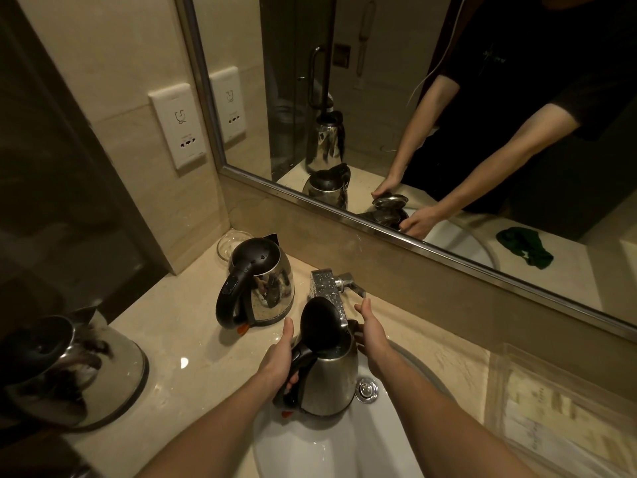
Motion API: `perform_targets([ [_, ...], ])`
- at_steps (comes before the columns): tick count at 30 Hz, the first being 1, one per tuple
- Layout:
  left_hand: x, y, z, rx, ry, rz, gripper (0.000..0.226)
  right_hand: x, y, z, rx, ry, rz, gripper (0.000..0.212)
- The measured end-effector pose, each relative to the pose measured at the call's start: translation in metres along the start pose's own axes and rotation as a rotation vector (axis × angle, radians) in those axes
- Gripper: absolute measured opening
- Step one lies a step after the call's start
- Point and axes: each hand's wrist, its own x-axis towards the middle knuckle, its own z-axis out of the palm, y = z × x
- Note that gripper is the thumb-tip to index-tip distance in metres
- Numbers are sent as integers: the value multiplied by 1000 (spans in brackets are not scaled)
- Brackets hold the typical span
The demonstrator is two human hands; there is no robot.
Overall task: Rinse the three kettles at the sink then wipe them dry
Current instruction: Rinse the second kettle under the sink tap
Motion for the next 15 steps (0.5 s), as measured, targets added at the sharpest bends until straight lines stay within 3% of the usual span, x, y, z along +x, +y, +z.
perform_targets([
  [15,3,-2,-1,5,-8,7,90,0,1,2,-3,4,11,69],
])
